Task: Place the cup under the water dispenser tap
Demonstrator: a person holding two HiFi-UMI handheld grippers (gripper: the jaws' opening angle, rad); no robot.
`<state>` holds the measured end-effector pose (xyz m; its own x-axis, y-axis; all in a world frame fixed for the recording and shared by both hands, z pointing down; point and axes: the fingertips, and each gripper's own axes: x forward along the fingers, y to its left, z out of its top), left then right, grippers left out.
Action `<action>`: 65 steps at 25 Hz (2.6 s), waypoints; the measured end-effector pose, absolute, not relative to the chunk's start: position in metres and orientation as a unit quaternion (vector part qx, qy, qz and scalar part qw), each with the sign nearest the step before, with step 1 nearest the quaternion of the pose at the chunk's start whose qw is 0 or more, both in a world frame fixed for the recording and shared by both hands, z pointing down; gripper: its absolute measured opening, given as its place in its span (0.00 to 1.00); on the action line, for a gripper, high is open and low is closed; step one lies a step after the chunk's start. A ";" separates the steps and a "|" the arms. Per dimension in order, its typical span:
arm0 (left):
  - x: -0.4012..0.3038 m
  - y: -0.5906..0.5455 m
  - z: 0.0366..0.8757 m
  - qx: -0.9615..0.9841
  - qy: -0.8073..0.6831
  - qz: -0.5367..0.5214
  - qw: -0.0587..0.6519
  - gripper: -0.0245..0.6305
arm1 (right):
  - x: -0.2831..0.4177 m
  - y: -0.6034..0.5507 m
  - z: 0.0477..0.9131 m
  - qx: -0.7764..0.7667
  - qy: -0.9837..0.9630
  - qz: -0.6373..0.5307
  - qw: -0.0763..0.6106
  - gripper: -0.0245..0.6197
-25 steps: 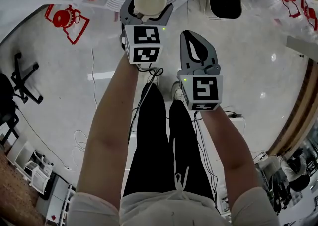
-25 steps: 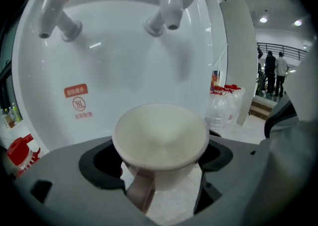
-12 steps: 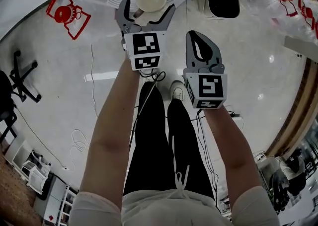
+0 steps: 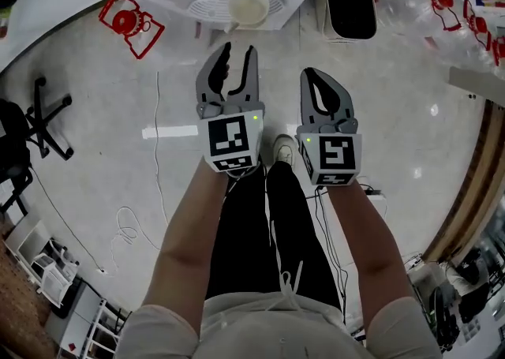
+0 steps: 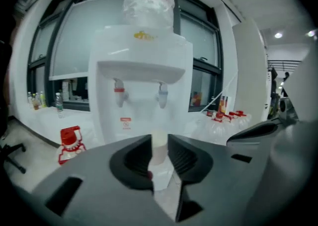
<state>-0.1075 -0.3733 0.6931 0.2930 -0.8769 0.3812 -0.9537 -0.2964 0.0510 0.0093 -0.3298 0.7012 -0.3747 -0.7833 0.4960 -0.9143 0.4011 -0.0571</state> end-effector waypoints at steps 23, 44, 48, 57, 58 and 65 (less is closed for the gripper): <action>-0.092 -0.249 0.356 0.821 -0.560 0.046 0.099 0.07 | 0.042 -0.250 0.360 0.520 -0.846 0.060 0.102 0.08; -0.055 -0.224 0.209 0.850 -0.526 -0.023 0.002 0.07 | 0.050 -0.226 0.236 0.494 -0.869 0.007 0.030 0.08; -0.050 -0.226 0.211 0.850 -0.527 -0.024 0.004 0.07 | 0.056 -0.228 0.236 0.497 -0.867 0.009 0.031 0.08; -0.035 -0.229 0.217 0.856 -0.517 -0.017 0.016 0.07 | 0.060 -0.228 0.236 0.496 -0.868 0.010 0.032 0.08; -0.034 -0.229 0.218 0.856 -0.516 -0.015 0.016 0.07 | 0.060 -0.228 0.237 0.495 -0.868 0.011 0.032 0.08; -0.029 -0.233 0.220 0.859 -0.512 -0.017 0.022 0.07 | 0.060 -0.230 0.238 0.495 -0.868 0.014 0.032 0.08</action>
